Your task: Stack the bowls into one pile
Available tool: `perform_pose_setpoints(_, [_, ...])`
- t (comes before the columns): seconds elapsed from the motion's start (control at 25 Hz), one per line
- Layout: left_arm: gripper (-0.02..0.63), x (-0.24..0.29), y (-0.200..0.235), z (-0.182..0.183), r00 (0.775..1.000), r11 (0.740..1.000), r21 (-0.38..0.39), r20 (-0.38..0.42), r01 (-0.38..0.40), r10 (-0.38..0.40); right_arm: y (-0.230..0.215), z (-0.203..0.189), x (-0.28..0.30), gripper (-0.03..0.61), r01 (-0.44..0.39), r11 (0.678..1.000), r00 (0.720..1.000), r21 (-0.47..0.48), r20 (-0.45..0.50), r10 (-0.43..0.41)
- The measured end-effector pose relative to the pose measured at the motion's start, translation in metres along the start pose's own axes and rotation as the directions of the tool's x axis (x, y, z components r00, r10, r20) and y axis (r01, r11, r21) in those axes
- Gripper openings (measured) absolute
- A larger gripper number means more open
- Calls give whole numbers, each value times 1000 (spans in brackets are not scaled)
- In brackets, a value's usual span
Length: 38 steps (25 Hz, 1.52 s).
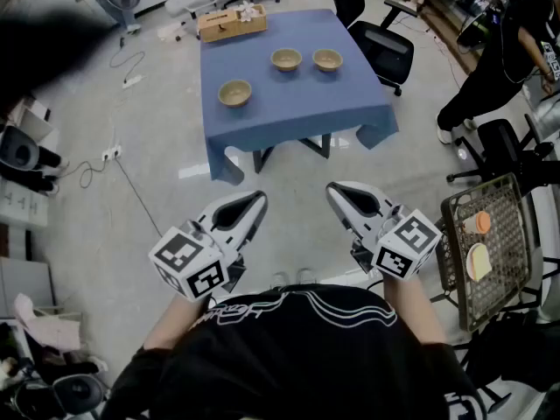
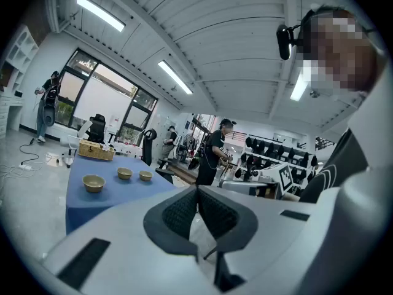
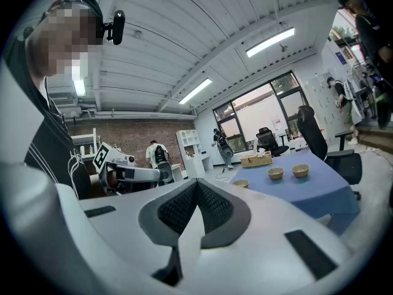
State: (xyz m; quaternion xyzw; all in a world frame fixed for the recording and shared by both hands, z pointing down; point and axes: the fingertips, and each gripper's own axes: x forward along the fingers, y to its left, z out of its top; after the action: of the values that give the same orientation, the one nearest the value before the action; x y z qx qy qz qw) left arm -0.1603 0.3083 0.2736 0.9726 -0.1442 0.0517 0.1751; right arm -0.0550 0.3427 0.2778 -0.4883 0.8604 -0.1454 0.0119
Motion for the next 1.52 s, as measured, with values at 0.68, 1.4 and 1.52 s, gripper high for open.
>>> perform_pose_setpoints(0.68, [29,29,-38,9,999,999,21,12,-35,35,-28,21,-47,147,16,999,999,-40,32,-15])
perform_pose_setpoints(1.4, [29,62,-63,-6,998,998,17,17,-66,66,-78,4,-98,324,117,988,993,-101,-18,-119])
perform_pose_setpoints(1.52, [29,69,-56,-6,998,997,17,17,-69,68,-90,2,-95,327,128,986,991,-104,-30,-132])
